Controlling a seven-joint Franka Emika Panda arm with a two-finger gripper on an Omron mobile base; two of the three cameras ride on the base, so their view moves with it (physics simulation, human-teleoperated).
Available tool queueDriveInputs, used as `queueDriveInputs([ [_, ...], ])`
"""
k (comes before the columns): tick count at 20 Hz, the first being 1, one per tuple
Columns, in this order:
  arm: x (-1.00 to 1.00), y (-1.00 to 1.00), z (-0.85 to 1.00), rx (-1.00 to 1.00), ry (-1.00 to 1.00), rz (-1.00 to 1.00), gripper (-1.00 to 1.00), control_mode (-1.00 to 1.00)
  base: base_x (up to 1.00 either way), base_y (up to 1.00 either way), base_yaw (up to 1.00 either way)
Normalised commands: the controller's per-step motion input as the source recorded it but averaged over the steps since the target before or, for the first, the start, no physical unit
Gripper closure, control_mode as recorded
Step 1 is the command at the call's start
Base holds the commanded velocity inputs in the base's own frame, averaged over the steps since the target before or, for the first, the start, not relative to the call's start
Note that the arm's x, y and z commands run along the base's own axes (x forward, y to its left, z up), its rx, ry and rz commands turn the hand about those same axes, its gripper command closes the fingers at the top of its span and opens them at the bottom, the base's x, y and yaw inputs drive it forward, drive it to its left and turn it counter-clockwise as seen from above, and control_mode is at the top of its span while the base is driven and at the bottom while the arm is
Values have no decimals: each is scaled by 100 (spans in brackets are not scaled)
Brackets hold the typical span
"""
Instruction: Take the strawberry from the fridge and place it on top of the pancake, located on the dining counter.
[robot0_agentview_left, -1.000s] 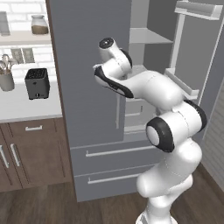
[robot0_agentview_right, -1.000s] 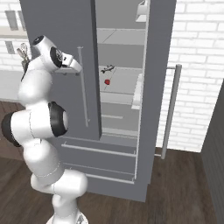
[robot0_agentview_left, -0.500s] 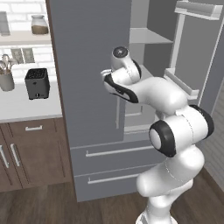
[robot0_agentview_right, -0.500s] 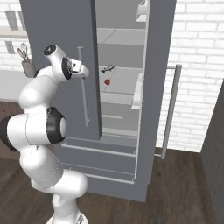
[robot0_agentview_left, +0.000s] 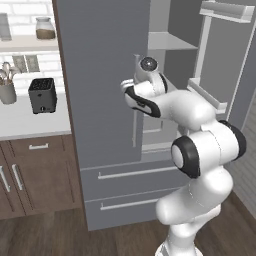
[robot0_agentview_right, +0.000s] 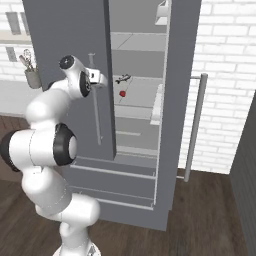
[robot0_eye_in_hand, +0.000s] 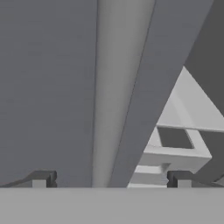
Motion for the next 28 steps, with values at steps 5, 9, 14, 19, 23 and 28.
queueDriveInputs([
  [5, 34, 1, -1, 0, -3, 1, -100, -100, 0, 0, 0],
  [9, 35, 0, 0, 0, 0, 0, -100, -100, 0, 0, 0],
  [14, 39, 5, 0, 0, 0, 0, -100, -100, 0, 0, 0],
  [19, 29, 0, -7, 0, -1, 0, -100, -100, 0, 0, 0],
  [23, 9, 0, -2, 0, -9, 0, -100, -100, 0, 0, 0],
  [28, 6, 0, 0, 0, -10, 0, 100, -100, 0, 0, 0],
])
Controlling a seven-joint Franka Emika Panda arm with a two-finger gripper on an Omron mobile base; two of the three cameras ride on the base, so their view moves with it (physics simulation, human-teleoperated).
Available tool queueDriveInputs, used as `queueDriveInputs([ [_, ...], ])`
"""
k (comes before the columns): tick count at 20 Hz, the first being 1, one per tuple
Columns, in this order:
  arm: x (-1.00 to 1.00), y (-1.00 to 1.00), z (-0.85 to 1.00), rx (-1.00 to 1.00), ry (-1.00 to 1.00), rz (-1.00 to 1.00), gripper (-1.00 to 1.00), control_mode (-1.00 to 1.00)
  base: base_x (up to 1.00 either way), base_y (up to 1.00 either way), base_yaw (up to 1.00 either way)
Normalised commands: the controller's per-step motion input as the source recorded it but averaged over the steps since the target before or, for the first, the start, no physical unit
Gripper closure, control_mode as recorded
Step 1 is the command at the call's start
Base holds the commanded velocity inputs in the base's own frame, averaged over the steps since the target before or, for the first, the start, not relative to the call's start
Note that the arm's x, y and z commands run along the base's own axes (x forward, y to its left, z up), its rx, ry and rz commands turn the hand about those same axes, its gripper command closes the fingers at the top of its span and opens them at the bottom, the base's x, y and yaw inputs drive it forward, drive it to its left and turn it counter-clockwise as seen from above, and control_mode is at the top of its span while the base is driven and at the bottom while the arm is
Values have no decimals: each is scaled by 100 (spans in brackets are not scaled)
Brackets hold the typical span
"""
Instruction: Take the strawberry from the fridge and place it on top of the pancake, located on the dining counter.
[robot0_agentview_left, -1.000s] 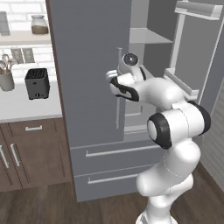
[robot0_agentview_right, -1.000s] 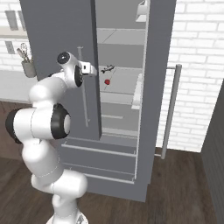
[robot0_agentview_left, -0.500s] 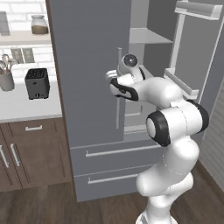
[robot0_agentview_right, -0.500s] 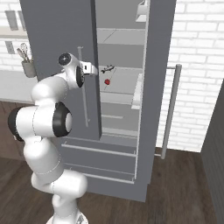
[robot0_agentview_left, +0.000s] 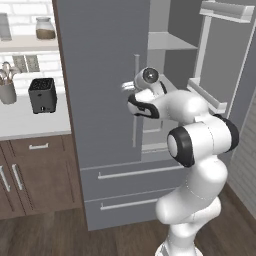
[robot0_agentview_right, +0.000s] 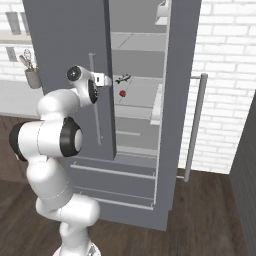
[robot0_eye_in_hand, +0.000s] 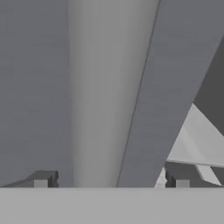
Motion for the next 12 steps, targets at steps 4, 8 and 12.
queueDriveInputs([
  [4, 7, 0, 0, 0, -3, 0, 100, -100, 0, 0, 0],
  [8, 0, 4, -2, 0, 0, 0, 100, -100, 0, 0, 0],
  [12, -11, 10, -6, 0, 0, -10, 100, -100, 0, 0, 0],
])
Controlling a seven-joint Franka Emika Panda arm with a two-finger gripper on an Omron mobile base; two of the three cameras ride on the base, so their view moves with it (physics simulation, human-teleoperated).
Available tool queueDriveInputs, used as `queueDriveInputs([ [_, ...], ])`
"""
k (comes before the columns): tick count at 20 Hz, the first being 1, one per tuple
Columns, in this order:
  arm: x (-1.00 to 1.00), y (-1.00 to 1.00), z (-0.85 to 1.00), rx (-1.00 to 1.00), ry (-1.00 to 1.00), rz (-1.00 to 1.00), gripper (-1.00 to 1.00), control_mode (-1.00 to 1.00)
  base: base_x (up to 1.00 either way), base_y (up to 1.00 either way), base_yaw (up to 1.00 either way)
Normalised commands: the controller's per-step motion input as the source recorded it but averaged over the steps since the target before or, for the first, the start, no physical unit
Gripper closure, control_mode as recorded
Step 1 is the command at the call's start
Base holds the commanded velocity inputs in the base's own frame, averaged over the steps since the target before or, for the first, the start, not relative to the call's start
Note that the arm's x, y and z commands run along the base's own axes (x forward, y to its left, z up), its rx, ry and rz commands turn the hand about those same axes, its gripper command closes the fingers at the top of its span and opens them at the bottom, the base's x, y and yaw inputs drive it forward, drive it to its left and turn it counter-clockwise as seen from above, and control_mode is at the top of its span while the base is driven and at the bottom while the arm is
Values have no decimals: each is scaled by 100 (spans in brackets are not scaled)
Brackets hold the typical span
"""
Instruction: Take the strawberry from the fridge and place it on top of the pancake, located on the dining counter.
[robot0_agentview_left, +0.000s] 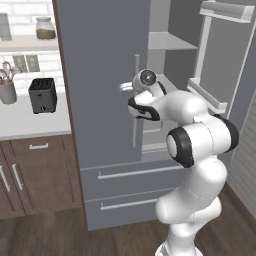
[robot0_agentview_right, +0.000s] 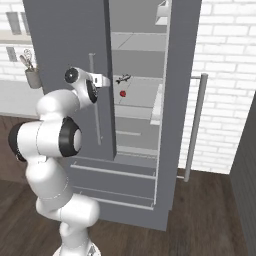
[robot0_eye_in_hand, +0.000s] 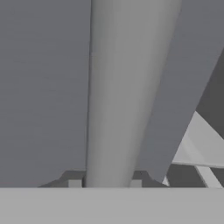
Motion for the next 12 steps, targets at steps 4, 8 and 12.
queueDriveInputs([
  [4, -33, 31, -5, 0, 0, -13, 100, -100, 0, 0, 0],
  [8, -25, 16, -5, 0, 11, -7, 100, -100, 0, 0, 0],
  [12, -38, 22, 0, 1, 17, -12, 100, -100, 0, 0, 0],
])
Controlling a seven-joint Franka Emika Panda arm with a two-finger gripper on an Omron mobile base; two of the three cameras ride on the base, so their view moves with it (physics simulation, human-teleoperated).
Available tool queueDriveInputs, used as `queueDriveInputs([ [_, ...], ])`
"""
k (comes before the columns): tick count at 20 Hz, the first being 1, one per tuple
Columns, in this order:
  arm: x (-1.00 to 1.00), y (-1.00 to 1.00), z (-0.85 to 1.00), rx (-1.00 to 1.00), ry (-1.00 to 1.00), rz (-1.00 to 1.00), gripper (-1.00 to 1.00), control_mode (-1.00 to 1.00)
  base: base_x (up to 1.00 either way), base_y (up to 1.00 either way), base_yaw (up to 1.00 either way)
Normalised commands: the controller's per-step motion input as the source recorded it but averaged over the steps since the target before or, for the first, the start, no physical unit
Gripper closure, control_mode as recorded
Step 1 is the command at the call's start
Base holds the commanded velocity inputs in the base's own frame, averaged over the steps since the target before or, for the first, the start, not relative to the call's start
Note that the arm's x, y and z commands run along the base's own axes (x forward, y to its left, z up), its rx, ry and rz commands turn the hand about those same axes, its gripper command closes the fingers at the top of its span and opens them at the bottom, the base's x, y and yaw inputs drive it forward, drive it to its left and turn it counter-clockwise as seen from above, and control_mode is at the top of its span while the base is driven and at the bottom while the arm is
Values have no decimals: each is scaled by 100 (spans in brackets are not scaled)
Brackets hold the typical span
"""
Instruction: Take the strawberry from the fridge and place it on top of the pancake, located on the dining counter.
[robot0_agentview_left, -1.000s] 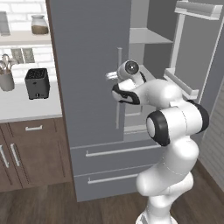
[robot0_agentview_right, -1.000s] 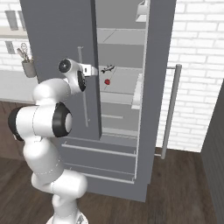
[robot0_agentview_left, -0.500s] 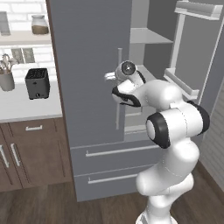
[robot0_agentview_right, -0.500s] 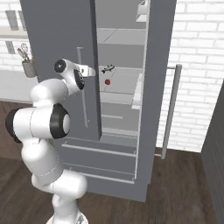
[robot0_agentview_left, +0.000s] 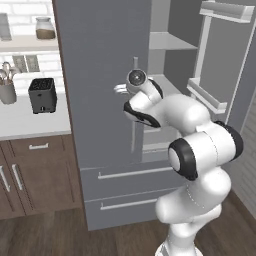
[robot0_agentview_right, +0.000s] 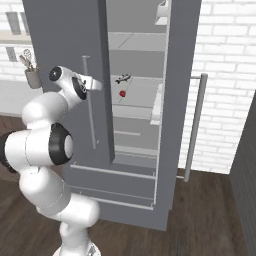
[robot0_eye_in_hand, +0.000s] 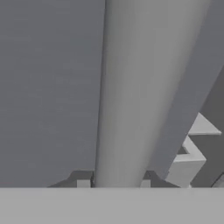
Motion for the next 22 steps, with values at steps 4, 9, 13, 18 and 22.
queueDriveInputs([
  [4, -55, 38, 0, 0, 13, -12, 100, -100, 0, 0, 0],
  [9, -72, 51, -4, 0, 7, -16, 100, -100, 0, 0, 0],
  [13, -74, 54, -2, 0, -1, -10, 100, -100, 0, 0, 0],
  [18, -76, 60, -2, -4, -6, -9, 100, -100, 0, 0, 0],
  [22, -67, 63, -2, -8, -7, -11, 100, -100, 0, 0, 0],
])
